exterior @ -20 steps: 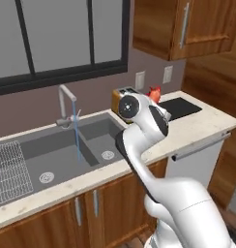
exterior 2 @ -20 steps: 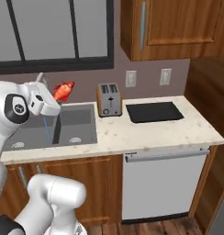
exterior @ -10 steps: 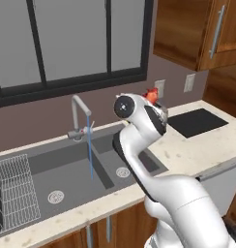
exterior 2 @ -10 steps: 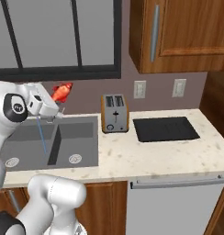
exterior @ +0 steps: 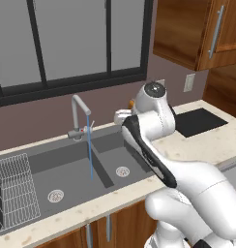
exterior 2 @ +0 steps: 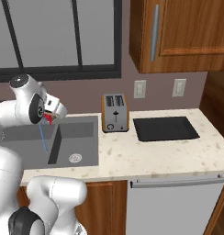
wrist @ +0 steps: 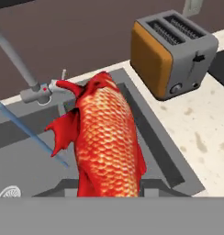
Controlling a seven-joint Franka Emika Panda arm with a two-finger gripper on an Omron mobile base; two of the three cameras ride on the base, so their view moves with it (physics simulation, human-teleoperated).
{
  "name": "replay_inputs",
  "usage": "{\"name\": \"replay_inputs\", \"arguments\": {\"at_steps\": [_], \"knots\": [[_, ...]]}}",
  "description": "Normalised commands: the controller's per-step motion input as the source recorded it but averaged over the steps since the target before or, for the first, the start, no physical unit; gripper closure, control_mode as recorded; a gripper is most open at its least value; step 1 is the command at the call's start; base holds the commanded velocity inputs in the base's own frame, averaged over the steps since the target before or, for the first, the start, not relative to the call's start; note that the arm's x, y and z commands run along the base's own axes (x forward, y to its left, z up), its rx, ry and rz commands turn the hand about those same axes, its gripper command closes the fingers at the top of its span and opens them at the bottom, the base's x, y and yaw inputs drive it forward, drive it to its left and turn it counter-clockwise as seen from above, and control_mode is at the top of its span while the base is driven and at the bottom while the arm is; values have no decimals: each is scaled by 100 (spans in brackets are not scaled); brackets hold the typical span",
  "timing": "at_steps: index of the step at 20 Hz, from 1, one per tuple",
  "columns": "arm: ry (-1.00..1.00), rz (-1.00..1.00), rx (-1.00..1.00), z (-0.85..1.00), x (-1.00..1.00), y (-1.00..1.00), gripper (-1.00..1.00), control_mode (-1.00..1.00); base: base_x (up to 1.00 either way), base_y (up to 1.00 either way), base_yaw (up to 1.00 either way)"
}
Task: Take the fish out of the fridge, briefly rinse it in the sink, and place it on the tray next to the sink.
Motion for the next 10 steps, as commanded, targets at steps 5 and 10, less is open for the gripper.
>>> {"name": "replay_inputs", "arguments": {"at_steps": [5,10], "knots": [[42,70,0,-47,3,11,100,-100,0,0,0],[26,52,4,-34,20,0,100,-100,0,0,0]]}}
